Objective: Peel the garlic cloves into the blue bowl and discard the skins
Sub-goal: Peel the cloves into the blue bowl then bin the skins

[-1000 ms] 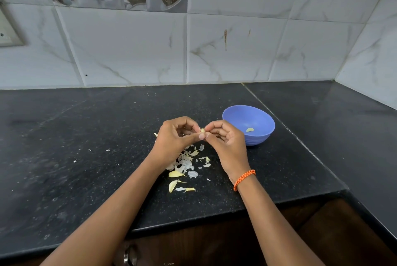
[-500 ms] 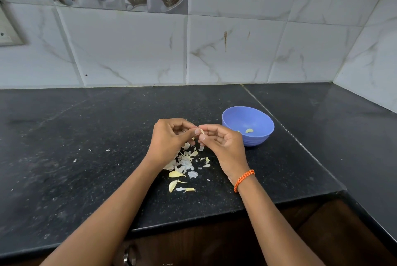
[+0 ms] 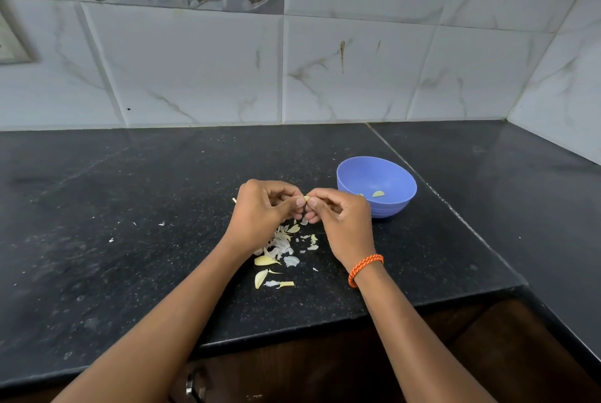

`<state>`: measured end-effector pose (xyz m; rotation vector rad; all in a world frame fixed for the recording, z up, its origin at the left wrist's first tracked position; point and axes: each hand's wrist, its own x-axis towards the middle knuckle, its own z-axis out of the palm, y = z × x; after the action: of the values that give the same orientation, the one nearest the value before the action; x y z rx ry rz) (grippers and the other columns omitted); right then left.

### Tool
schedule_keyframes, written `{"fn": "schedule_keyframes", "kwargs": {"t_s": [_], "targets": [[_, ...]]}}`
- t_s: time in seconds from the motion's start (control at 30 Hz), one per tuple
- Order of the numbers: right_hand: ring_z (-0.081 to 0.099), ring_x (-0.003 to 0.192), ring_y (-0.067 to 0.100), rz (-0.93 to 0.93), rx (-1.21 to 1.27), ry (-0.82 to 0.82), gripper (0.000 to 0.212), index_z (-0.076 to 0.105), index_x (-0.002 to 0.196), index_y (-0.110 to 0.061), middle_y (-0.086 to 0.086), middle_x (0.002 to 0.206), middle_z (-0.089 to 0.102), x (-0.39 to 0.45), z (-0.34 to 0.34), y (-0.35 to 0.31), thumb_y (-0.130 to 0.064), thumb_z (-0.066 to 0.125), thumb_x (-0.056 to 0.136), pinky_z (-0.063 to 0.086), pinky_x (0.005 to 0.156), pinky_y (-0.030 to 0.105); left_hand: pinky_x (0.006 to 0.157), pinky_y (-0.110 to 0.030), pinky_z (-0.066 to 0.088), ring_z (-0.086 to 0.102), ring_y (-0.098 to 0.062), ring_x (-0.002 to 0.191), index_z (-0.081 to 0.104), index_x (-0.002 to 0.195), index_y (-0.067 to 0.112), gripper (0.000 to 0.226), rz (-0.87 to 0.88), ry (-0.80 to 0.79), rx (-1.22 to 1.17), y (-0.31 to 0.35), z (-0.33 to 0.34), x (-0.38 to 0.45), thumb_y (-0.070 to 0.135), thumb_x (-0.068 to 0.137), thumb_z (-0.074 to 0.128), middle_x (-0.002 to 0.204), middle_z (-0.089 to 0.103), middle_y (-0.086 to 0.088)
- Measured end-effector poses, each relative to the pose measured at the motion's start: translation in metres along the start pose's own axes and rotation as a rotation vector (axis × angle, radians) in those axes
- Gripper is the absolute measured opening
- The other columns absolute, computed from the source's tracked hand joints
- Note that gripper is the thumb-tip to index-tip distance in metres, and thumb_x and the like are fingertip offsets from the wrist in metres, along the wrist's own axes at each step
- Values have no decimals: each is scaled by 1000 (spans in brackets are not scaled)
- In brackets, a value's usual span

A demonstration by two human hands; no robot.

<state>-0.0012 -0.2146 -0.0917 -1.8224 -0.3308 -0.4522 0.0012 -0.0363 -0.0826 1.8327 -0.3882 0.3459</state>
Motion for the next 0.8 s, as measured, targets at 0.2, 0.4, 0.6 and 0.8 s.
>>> {"fn": "schedule_keyframes", "kwargs": {"t_s": [0.2, 0.4, 0.6, 0.8], "targets": [[74, 70, 19, -26, -9, -76, 19, 82, 92, -7, 4, 78, 77, 1, -2, 2, -1, 66, 100, 61, 69, 24, 72, -31, 64, 79, -31, 74, 82, 89, -1, 11, -26, -41, -71, -2, -4, 1, 0, 98, 75, 81, 79, -14], [77, 73, 22, 28, 88, -57, 16, 82, 101, -5, 5, 83, 80, 1, -3, 0, -2, 67, 101, 65, 72, 31, 77, -47, 66, 79, -38, 78, 83, 96, 2, 8, -64, -34, -132, 0, -6, 0, 5, 98, 77, 84, 80, -16], [79, 79, 25, 124, 201, -16, 19, 81, 109, -7, 7, 89, 81, 0, -4, -4, 0, 65, 102, 65, 77, 31, 74, -46, 66, 80, -32, 73, 84, 97, 7, 6, -70, -38, -82, 5, -5, 0, 10, 98, 79, 84, 81, -10], [80, 77, 25, 193, 248, -3, 12, 78, 108, -3, 10, 83, 81, -2, -4, -10, -4, 72, 98, 64, 73, 27, 62, -40, 63, 74, -11, 57, 80, 90, 26, 9, 45, 54, 255, 4, 2, -2, 23, 98, 79, 79, 77, 10]]}}
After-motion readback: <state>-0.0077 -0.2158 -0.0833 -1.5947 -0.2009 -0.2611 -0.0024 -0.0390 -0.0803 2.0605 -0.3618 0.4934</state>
